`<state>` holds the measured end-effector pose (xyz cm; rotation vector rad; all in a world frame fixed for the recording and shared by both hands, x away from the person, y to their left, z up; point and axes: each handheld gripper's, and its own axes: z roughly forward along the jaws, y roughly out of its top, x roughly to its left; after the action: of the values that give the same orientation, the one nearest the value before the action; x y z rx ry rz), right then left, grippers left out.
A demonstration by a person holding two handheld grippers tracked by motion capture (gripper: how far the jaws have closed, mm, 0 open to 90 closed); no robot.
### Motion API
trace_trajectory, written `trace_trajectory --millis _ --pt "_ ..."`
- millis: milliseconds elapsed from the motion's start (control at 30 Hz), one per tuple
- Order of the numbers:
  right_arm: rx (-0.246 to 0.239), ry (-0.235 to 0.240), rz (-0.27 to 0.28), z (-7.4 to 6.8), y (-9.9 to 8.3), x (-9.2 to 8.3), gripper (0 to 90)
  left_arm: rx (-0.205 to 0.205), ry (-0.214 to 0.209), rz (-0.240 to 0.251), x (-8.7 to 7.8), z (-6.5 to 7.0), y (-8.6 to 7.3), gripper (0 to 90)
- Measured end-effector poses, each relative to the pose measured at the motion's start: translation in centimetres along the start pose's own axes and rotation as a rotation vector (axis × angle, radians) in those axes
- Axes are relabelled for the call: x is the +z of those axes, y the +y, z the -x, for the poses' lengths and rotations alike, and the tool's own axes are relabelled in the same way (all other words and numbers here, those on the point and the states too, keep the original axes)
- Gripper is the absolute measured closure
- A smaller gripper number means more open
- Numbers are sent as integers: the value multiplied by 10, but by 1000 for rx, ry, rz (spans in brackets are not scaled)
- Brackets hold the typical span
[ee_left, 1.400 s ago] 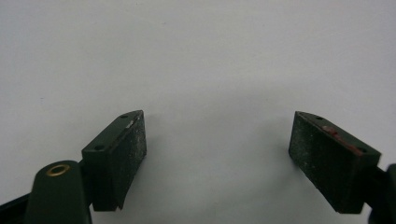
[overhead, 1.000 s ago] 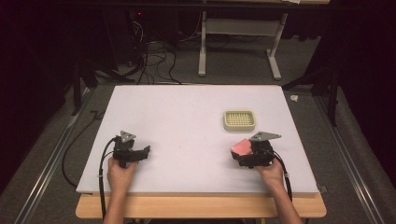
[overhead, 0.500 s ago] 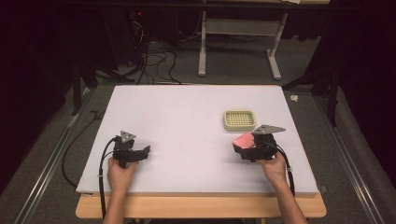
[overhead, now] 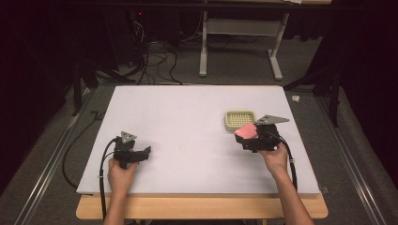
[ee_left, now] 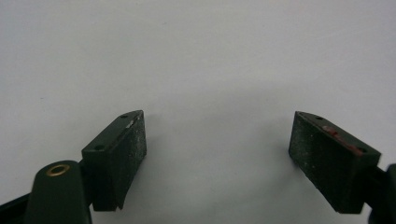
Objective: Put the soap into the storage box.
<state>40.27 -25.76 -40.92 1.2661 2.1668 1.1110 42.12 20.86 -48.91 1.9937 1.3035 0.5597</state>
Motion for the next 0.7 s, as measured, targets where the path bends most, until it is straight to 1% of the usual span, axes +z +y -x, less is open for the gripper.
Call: trace_trajectory --millis 67,133,267,400,467,700 --pt "-3 -3 3 0 2 1 138 0 0 0 0 0 0 197" --pt "-1 6 4 2 5 4 138 0 0 0 0 0 0 197" --pt "2 -1 3 5 10 8 138 0 0 0 0 0 0 197" --pt "28 -16 21 11 15 13 138 0 0 0 0 0 0 197" --pt "46 -20 19 14 17 16 138 0 0 0 0 0 0 197" --pt "70 -51 20 24 23 24 138 0 0 0 0 0 0 197"
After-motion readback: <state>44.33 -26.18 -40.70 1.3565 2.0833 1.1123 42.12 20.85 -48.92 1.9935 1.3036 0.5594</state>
